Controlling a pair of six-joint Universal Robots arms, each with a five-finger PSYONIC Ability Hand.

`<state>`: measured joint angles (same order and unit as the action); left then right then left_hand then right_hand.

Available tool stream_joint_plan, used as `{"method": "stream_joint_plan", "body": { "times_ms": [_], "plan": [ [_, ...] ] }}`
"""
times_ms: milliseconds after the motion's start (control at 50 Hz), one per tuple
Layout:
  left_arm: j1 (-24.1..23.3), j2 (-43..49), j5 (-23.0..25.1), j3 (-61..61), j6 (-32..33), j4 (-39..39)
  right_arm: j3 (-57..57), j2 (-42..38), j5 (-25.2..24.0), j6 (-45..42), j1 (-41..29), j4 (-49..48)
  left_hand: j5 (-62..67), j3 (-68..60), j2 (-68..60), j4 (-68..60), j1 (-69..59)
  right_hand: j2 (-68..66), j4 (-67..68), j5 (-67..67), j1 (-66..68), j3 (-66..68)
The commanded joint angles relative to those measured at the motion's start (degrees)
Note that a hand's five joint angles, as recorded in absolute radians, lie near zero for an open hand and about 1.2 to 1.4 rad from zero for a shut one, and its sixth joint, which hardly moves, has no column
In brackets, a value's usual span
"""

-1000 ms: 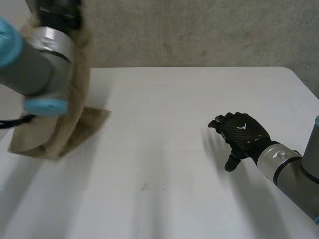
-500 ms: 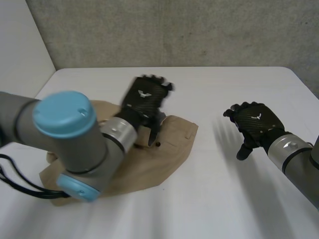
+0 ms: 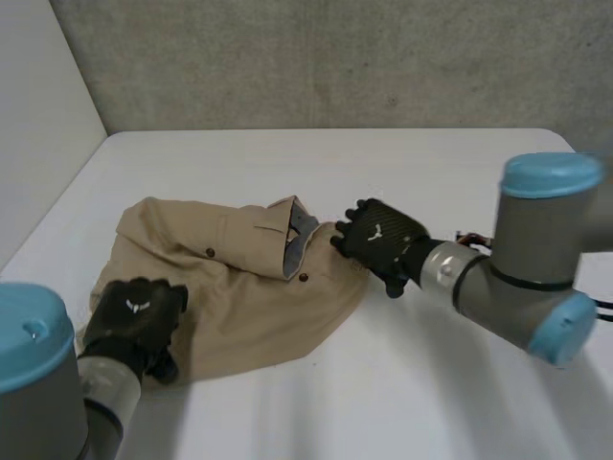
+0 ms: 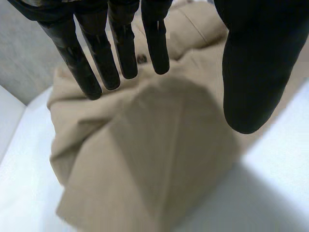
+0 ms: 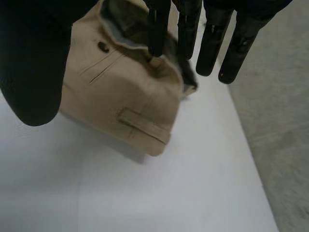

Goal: Fold the shorts.

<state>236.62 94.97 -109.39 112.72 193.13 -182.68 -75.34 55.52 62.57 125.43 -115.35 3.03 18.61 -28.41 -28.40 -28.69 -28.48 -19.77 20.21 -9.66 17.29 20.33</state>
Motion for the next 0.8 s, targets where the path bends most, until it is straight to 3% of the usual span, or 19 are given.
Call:
{"method": "stream_joint_plan", "body": {
  "times_ms": [20, 180, 320, 400, 460, 560, 720, 800],
  "plan": [
    [4.28, 1.18, 0.14, 3.21, 0.05, -2.85, 10.12, -10.25, 0.62, -2.91, -1.1, 2.24, 3.8, -4.01, -4.02, -3.73, -3.93, -7.81, 7.37, -7.91, 10.28, 7.25],
    [5.96, 6.54, 0.14, 2.07, 0.49, -7.07, 15.31, -15.88, 0.36, -3.44, -1.28, 2.15, 7.83, -8.03, -8.04, -7.75, -7.96, -13.5, 13.06, -13.61, 15.98, 12.95],
    [6.04, 9.71, 0.57, 0.14, 0.93, -8.92, 18.04, -19.3, 0.62, -3.44, -1.28, 0.66, 29.68, -29.89, -29.9, -29.61, -29.81, -33.51, 33.07, -33.62, 35.99, 32.95],
    [5.61, 9.54, 2.07, -0.92, 1.28, -8.92, 19.18, -20.1, 0.97, -3.26, -1.28, 0.4, 51.33, -51.53, -51.54, -51.25, -51.46, -60.18, 59.74, -60.29, 62.66, 59.63],
    [5.52, 8.31, 2.69, -2.06, 1.28, -8.84, 19.27, -18.87, 1.32, -2.21, -1.28, 0.31, 51.39, -51.59, -51.6, -51.31, -51.52, -60.23, 59.79, -60.34, 62.71, 59.67],
    [5.25, 2.95, 2.95, -5.13, 1.46, -8.49, 18.13, -13.43, 1.59, -0.28, -1.19, 0.31, 51.39, -51.59, -51.6, -51.31, -51.52, -60.23, 59.79, -60.34, 62.71, 59.67],
    [4.9, -8.73, 3.48, -12.6, 1.37, -5.76, 15.23, 2.56, 3.08, 8.33, -0.49, 3.38, 51.39, -51.59, -51.6, -51.31, -51.52, -60.23, 59.79, -60.34, 62.71, 59.67],
    [4.99, -14.62, 6.19, -16.47, 1.19, -4.62, 14.96, 9.69, 2.99, 12.81, 0.74, 7.16, 51.39, -51.59, -51.6, -51.31, -51.52, -60.23, 59.79, -60.34, 62.71, 59.67]
  ]
}}
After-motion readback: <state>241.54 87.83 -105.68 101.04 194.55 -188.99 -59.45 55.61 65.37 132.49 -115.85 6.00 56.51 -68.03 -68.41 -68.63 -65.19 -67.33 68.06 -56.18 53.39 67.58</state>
